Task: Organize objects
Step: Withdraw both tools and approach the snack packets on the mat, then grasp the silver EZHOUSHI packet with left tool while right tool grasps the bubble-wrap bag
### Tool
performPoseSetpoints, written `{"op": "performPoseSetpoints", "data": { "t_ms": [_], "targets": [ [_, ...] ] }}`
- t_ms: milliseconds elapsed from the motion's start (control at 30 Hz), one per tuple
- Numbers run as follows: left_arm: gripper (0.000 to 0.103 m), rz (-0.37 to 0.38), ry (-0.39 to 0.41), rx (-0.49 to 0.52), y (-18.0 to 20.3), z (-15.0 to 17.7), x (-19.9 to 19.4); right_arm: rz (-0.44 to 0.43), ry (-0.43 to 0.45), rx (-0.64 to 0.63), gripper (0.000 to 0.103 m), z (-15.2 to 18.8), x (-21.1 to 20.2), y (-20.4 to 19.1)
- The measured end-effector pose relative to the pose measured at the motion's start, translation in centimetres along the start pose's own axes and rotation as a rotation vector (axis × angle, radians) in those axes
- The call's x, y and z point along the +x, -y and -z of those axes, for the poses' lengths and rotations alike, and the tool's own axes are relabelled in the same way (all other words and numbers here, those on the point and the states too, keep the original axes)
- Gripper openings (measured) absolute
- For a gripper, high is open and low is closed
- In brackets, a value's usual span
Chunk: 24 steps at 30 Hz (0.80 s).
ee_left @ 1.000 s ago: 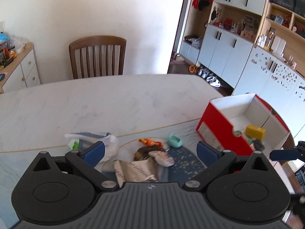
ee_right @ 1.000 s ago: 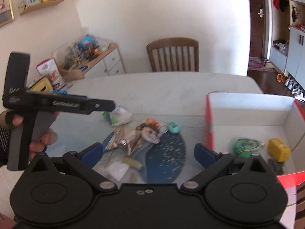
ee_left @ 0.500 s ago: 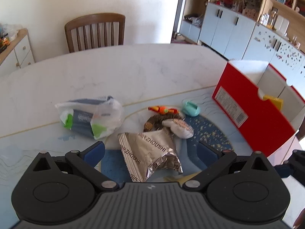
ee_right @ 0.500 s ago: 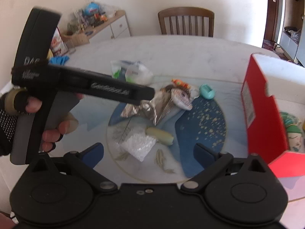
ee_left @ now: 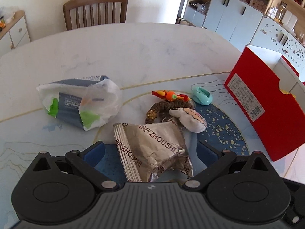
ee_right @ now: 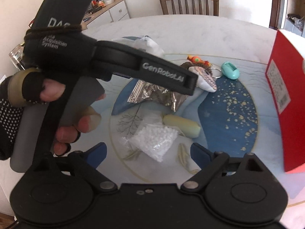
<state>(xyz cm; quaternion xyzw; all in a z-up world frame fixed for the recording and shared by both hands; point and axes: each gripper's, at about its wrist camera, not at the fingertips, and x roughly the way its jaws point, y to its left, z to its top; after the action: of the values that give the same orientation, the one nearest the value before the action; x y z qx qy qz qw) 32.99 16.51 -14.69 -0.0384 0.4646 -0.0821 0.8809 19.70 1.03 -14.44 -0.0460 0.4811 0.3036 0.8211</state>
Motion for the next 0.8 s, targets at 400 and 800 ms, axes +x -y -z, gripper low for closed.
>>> {"op": "performPoseSetpoints", "data": {
  "t_ms": [400,800],
  "targets": [
    [0.082,0.041,-0.027,-0.012,-0.4,-0.2,0.9,0.026,-0.010,0.009,0.078,-0.5,1.5,-0.2],
    [0.069,0.063,-0.034,-0.008,-0.5,0.2,0.6,0.034,-0.004,-0.003,0.056,-0.4,1.0,-0.3]
  ]
}}
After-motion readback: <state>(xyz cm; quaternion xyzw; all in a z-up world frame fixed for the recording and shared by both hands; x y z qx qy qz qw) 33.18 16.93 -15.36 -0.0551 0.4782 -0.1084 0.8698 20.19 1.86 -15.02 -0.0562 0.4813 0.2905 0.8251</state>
